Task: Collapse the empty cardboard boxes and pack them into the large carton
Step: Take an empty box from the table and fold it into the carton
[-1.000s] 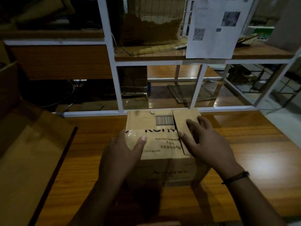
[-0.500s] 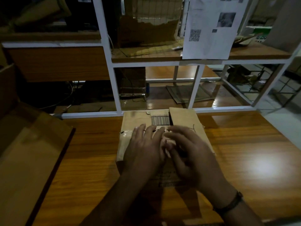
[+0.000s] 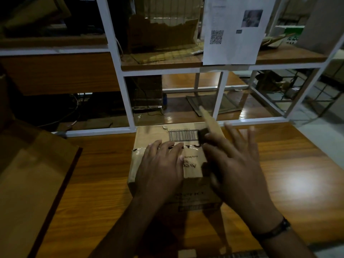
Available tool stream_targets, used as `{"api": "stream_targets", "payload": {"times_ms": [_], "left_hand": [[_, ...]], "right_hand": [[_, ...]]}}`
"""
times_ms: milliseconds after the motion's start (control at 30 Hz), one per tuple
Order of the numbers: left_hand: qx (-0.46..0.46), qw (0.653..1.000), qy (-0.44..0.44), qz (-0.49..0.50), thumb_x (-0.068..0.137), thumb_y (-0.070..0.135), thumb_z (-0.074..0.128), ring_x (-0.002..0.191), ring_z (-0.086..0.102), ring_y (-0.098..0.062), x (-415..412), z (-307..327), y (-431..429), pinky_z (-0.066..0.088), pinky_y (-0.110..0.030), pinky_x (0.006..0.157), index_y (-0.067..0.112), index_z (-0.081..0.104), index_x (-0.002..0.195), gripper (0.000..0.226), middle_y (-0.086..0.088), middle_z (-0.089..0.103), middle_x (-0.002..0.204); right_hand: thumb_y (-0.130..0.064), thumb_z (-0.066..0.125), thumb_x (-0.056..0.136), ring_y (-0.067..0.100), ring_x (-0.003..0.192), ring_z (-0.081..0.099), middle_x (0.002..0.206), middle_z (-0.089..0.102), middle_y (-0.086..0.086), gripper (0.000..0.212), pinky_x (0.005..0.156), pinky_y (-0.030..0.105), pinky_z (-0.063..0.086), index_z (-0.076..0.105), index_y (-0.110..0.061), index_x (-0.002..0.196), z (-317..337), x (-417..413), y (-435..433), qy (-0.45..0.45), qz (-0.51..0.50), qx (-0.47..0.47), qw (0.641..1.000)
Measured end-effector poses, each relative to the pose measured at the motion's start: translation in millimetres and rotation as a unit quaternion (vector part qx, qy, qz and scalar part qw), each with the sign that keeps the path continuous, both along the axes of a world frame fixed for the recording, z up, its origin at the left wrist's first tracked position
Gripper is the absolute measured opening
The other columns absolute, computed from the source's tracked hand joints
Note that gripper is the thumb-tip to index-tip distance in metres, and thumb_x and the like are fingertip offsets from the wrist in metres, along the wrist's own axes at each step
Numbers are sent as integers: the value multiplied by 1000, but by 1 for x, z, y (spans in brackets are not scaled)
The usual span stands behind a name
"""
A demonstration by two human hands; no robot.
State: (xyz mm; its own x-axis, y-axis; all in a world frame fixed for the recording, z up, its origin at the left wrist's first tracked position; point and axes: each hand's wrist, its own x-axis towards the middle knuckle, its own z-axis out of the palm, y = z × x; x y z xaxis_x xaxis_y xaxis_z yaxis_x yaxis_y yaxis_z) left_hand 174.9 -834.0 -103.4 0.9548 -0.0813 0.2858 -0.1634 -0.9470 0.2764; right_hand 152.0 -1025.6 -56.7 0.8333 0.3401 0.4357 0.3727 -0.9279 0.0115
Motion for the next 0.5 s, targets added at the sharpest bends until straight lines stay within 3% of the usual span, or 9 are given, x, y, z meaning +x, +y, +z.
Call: {"api": "stream_targets", "payload": {"times_ms": [100,200,267,300,333,367,400,433,500], "left_hand": [[-6,1000,-4,6,101,51,25,145,34,-20,0,0,0,29,-47,121,33,48,148,56,6,52,151],[-6,1000,-8,9,101,50,26,145,35,-20,1,-2,0,29,-47,120,32,50,148,55,6,53,149],[-6,1000,-11,7,101,50,25,144,37,-21,1,-2,0,30,-48,120,31,52,147,56,5,54,148],[-6,1000,-12,7,101,50,24,143,38,-22,1,-2,-1,31,-49,119,31,52,146,57,4,55,147],[-5,1000,-12,7,100,50,23,143,38,-22,1,-2,-1,31,-49,119,31,52,146,57,4,55,147],[-1,1000,-11,9,100,50,24,143,38,-22,1,-2,-1,31,-48,120,31,52,146,57,4,55,147],[2,1000,-12,11,101,50,25,143,38,-22,1,-2,-1,29,-47,120,31,52,146,56,4,55,147],[3,1000,-12,12,101,50,25,144,37,-22,1,-2,-2,28,-46,121,31,52,146,56,5,55,147],[1,1000,-17,12,100,50,23,143,38,-23,2,-3,-2,29,-46,120,30,53,145,57,4,56,146]], "right_hand": [[-34,59,95,38,156,9,151,51,13,36,120,69,-3,68,-13,123,9,7,-18,-29,-132,12,991],[-45,45,98,38,156,-2,150,51,12,40,117,72,-9,65,-17,118,5,17,-35,53,-237,-6,970],[-48,43,99,37,156,7,143,55,6,35,117,73,-6,63,-24,115,-11,26,-44,124,-230,3,965],[-50,42,100,36,153,20,137,58,2,33,117,73,3,61,-27,115,-20,29,-47,156,-205,44,965],[-51,42,100,31,143,39,130,61,0,33,117,70,21,60,-29,117,-24,30,-47,185,-170,120,960],[-51,44,100,23,126,55,121,63,-3,34,107,60,44,59,-29,121,-27,30,-47,208,-135,215,945],[-49,47,101,12,108,63,111,65,-7,34,90,44,57,59,-28,125,-29,29,-46,218,-106,294,924],[-45,49,102,2,96,63,103,64,-14,33,76,31,58,59,-28,128,-30,28,-44,221,-84,339,911],[-45,48,103,-3,89,64,99,66,-17,33,69,25,56,59,-32,131,-36,28,-42,223,-60,377,897]]}}
